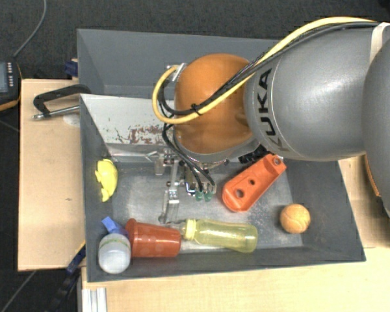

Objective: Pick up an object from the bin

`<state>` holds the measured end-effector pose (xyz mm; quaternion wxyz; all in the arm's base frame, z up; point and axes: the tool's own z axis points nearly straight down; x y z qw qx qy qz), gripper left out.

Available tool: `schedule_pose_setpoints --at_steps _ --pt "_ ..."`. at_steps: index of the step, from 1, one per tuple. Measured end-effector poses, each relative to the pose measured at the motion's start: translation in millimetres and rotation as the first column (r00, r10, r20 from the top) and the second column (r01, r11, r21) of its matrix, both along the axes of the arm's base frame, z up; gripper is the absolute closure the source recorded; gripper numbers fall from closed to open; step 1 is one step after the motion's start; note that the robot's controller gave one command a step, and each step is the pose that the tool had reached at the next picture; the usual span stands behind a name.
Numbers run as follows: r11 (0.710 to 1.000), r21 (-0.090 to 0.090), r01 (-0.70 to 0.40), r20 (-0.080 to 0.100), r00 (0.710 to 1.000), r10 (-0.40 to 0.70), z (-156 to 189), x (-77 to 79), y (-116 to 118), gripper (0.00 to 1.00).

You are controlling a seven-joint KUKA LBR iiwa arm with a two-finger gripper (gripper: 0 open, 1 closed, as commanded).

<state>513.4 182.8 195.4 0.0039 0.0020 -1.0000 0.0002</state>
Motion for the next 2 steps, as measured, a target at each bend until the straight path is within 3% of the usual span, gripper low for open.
schedule_pose_setpoints --at_steps 1,2 --pt "1.0 0.002 0.002 0.008 1.0 -0.002 4.9 1.7 -1.0 0.0" --pt "1.0 0.004 -0.013 0.01 1.0 0.013 -46.9 1.4 -15.4 0.0"
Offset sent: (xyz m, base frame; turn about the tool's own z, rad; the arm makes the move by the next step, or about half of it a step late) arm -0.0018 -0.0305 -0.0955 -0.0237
